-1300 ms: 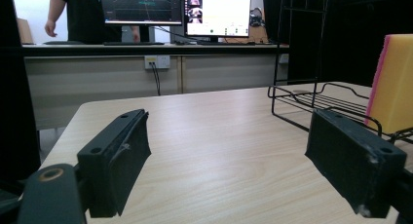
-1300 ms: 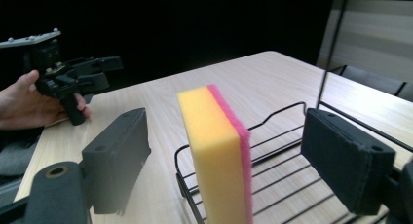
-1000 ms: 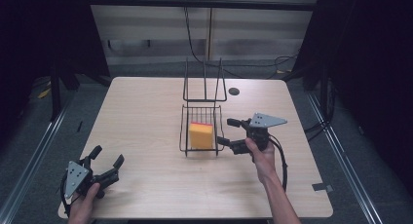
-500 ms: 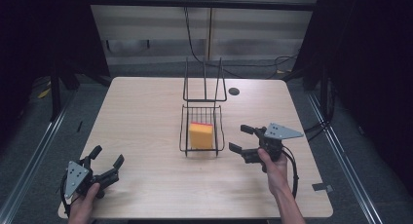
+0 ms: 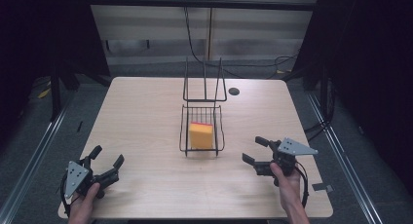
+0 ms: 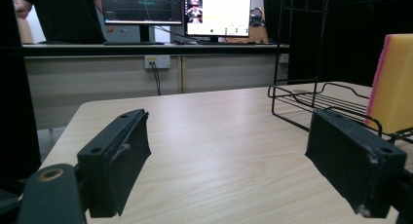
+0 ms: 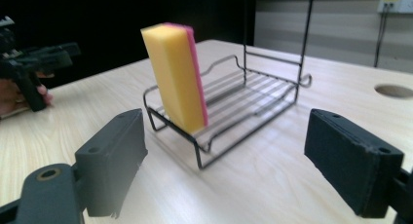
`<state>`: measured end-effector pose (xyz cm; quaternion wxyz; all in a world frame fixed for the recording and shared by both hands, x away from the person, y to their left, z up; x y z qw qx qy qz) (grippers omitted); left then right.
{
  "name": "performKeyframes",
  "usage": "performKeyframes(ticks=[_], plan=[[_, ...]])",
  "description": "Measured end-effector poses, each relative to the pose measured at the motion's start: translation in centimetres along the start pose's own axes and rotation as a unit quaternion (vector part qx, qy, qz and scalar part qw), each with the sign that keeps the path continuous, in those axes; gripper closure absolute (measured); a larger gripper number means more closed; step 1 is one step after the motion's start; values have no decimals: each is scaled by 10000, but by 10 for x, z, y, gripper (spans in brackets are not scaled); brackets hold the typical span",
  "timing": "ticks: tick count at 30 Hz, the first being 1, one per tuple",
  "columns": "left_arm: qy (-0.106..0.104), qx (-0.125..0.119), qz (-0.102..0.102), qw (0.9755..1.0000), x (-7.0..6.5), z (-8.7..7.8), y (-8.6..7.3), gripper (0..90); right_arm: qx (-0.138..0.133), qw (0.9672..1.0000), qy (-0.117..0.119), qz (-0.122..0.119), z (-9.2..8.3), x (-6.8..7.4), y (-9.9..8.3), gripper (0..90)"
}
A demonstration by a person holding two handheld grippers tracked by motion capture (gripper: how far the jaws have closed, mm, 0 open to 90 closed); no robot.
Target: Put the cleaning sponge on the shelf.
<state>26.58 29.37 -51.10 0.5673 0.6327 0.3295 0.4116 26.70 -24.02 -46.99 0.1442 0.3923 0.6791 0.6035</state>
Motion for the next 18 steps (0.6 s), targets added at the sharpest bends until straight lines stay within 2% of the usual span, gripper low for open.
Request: performKeyframes(ticks=[8,16,18], plan=[[5,0,7,10000,0,0,0,156,-106,9992,-379,115,-19,-5,-22,144],[7,1,8,10000,0,0,0,156,-270,9968,-749,116,-23,-9,-45,142],[1,2,3,10000,0,0,0,156,-291,9957,-883,21,-24,-9,-47,137]])
Point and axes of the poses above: each handheld gripper's, and its own axes: z roughly forward along the jaws, y roughly out of its top, x roughly to its left, the point moved 2 cm from there along z, roughly forward along the jaws, and after that the axes turned 9 degrees about z, right-handed, at the moved point
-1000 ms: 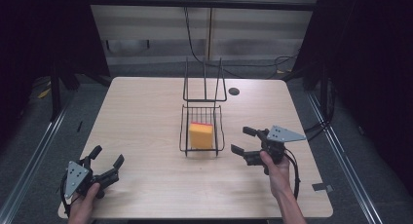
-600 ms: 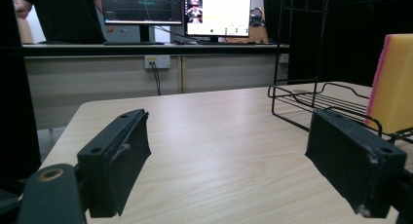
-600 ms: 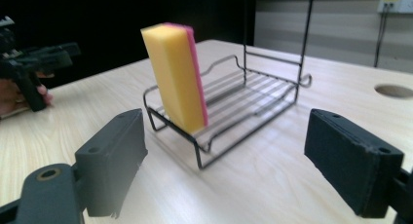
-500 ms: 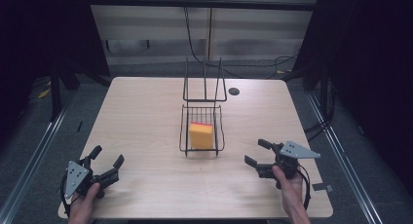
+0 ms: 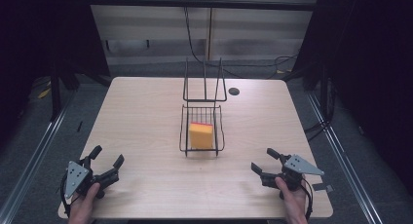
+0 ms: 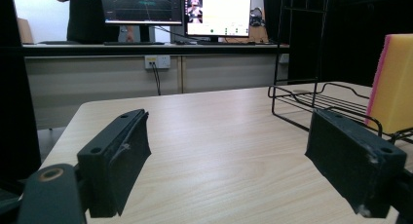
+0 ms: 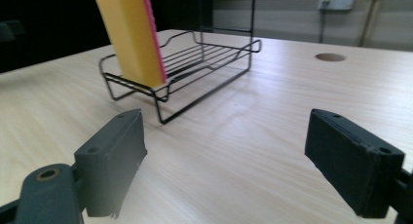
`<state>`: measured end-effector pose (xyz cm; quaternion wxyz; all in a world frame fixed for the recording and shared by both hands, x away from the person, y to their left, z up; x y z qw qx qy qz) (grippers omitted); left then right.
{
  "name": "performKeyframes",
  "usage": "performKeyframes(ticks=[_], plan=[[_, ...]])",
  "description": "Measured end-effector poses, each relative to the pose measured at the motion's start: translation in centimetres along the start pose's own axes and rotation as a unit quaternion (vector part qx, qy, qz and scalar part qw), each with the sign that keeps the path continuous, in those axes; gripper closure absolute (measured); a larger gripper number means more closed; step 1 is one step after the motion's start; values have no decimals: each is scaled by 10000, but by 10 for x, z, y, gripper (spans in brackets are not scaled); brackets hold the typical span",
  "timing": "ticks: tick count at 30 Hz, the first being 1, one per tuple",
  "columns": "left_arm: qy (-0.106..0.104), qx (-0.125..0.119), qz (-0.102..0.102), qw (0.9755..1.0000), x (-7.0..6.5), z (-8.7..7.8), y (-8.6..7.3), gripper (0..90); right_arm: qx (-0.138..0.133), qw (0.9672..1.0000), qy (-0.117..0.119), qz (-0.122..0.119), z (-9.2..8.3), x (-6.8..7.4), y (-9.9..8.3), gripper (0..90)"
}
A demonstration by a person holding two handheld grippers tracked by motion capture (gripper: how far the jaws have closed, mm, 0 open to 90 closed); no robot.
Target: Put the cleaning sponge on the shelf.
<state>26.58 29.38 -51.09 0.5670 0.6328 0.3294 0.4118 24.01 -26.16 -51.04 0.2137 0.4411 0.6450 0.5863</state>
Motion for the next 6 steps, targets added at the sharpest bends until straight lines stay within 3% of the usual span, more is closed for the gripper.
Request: performKeyframes(ticks=[6], plan=[[2,1,10,10000,0,0,0,156,-399,9991,-142,-5,-7,0,-2,132]])
Point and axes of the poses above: each handheld gripper's, and its own axes: z roughly forward along the jaws, y roughly out of its top, x roughly to its left, the point moved 2 cm from there along z, roughly forward along the jaws, and after that the axes turned 9 degrees about z, right-handed, at the moved point
